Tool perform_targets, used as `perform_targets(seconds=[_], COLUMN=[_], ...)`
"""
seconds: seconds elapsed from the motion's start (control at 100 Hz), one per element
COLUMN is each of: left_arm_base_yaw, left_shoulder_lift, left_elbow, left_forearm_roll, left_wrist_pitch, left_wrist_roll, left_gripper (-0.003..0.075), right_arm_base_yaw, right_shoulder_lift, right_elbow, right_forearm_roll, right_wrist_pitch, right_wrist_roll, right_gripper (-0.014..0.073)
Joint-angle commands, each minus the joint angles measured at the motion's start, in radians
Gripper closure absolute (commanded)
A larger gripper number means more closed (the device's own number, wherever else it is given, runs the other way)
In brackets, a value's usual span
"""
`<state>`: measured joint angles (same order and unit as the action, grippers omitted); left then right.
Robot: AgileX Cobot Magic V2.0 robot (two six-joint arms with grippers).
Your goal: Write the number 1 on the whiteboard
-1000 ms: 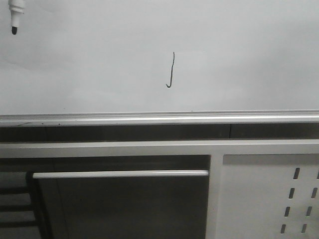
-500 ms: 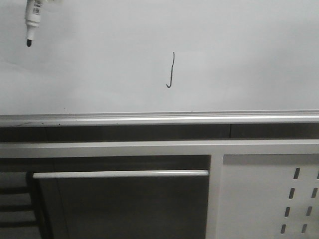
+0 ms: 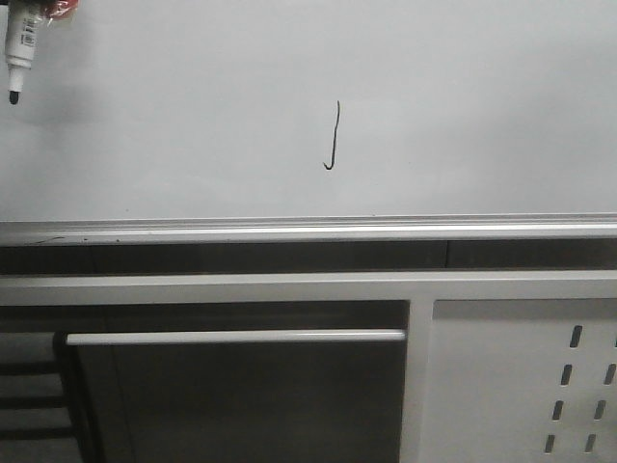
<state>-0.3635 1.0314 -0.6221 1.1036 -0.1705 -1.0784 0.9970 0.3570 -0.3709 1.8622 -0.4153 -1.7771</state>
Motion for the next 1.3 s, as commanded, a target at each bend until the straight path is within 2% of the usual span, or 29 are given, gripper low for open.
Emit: perform_targets(seconds=[0.0,0.14,0.66,1.06,1.29], left_arm_base_yaw=[0.002,0.002,0.002,0.066,0.066], left_shoulder_lift=[-0.012,-0.012,-0.010,0.040,0.080], left_elbow=[-0.033,-0.033,-0.033,-0.039,-0.064], left_forearm_roll=[-0.026,-0.037,-0.049,-0.074,-0.153], left_wrist_pitch=[-0.046,-0.111,-0.079,-0.098,-0.121], left_wrist_roll=[-0.002,-0.002,0.034,0.055,0.159], left_gripper=[0.0741,0.0741,0.0741,0.0741,0.0741], right_arm_base_yaw=[-0.002,-0.002,-0.002,-0.002,-0.002], right_shoulder_lift=[0.004,0.004,0.004,0.004,0.004], right_elbow=[-0.026,-0.026,-0.026,-0.026,-0.026], right_forearm_roll=[-0.024,-0.024,-0.024,-0.024,-0.024], right_wrist_pitch=[0.026,0.026,0.026,0.026,0.026], right_wrist_roll=[-0.004,-0.004,-0.004,-0.004,-0.004], right_gripper=[0.0356,0.0356,0.0356,0.0356,0.0356])
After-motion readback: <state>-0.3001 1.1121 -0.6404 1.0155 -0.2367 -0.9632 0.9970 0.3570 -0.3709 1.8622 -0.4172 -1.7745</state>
